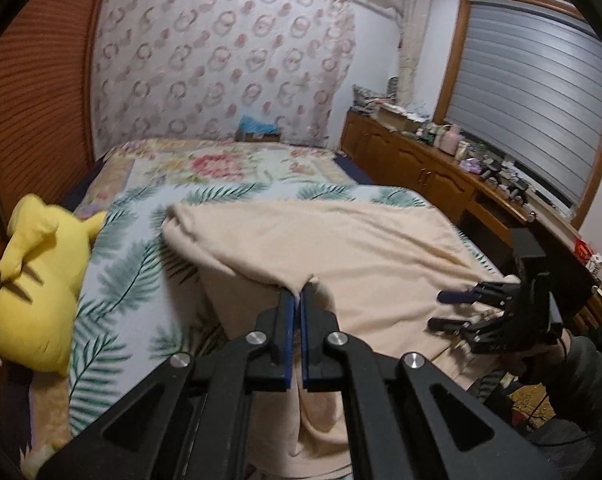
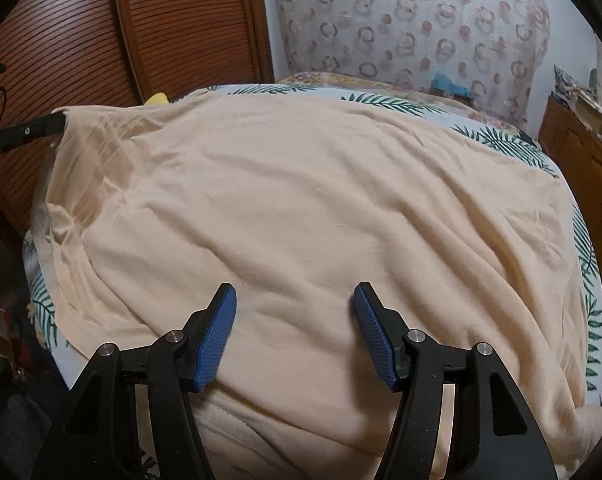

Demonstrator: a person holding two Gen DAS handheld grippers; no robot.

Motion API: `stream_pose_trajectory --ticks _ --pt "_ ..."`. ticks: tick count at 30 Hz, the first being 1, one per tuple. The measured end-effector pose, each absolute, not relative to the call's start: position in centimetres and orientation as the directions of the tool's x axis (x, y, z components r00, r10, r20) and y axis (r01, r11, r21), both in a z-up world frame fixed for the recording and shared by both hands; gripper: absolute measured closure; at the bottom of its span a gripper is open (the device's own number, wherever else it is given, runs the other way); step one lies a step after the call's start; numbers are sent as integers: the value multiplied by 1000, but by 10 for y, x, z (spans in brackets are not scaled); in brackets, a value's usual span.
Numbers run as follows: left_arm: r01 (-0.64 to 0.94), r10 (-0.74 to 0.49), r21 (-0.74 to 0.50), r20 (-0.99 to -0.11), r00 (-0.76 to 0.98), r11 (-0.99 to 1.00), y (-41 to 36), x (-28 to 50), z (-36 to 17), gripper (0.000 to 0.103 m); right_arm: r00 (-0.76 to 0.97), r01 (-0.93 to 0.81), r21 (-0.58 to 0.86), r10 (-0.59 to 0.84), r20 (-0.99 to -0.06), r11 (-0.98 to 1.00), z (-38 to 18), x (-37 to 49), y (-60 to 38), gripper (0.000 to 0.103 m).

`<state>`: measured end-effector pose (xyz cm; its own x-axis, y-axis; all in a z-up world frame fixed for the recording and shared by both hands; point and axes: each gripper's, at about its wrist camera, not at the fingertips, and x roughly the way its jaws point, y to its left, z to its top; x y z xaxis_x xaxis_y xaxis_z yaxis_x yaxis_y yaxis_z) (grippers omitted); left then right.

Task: Fold small clothes

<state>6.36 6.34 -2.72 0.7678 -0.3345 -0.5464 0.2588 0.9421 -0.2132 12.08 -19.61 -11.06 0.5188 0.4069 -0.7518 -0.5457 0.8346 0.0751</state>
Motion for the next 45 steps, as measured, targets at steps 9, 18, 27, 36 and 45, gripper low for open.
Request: stream_pose_trajectory --ticks 9,18,27,36,45 --pt "419 -453 -184 -488 746 889 -2 85 10 103 597 -465 71 372 -711 883 -76 96 -255 41" --pt "559 -551 -142 -479 683 817 -81 103 39 103 663 -362 52 297 -687 931 -55 73 -314 42" --pt "667 -630 -133 -502 592 733 -149 108 54 103 708 -312 55 271 -652 948 -37 58 -351 42" --pt "679 -594 -127 -617 516 723 -170 115 30 93 693 -312 74 280 -664 947 -46 65 -354 42" --pt "495 -443 -93 -608 659 864 -55 104 16 88 663 -378 95 341 -666 921 -53 83 -325 44"
